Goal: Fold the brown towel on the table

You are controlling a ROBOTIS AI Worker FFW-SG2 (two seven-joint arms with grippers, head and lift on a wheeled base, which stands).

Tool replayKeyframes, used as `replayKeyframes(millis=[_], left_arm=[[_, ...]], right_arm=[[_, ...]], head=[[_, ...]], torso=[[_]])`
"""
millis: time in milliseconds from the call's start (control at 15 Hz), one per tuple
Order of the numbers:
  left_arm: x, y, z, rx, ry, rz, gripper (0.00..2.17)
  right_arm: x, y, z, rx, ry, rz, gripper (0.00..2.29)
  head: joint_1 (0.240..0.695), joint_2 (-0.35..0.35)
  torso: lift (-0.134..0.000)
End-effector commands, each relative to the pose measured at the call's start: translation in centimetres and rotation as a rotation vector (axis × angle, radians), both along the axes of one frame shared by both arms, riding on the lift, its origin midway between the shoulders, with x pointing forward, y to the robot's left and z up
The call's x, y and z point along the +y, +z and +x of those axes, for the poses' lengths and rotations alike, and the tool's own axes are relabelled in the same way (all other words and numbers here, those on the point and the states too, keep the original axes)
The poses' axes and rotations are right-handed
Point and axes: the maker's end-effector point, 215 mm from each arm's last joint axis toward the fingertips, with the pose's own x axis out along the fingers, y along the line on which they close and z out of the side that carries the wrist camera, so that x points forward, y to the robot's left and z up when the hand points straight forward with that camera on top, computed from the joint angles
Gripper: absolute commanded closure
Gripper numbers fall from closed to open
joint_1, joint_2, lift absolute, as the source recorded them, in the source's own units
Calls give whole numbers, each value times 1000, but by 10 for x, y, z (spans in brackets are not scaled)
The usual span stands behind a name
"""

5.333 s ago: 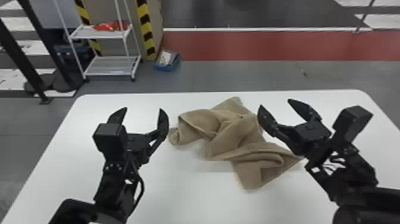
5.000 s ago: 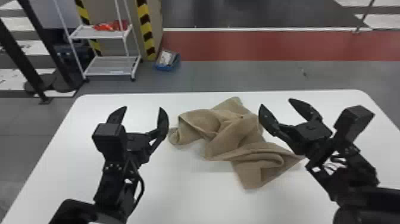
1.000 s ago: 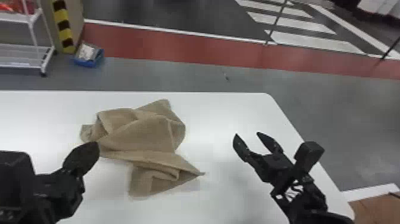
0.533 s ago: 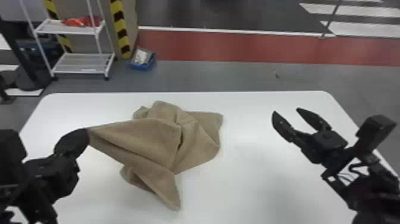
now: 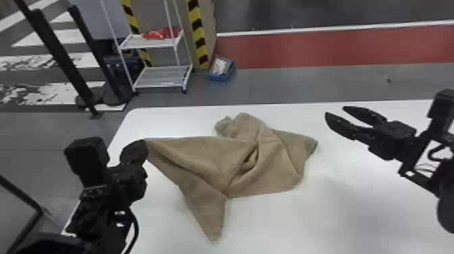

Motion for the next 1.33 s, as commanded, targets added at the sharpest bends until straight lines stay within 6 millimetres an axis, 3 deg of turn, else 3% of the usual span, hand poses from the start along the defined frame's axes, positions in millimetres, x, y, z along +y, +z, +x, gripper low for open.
replayKeyframes(millis=[0, 267, 867, 1133, 1267], left_arm=[[-3, -1, 4, -1, -6, -3, 1744], [-9, -11, 6, 16, -17, -9, 1744], [-16, -21, 11, 30, -39, -16, 1744], [-14, -21, 12, 26, -35, -16, 1744], [-13, -21, 14, 26, -34, -16, 1744]], right_arm=[[31, -30, 7, 54, 47, -95, 383], [51, -66, 15, 152, 50, -272, 383], [38, -98, 31, 291, 17, -379, 383], [34, -112, 25, 378, 20, -397, 512], [36, -116, 18, 409, 38, -383, 856]], head=[[695, 183], [695, 217], [695, 205], [695, 200], [695, 200]], torso=[[-124], [-124], [-124], [-124], [-124]])
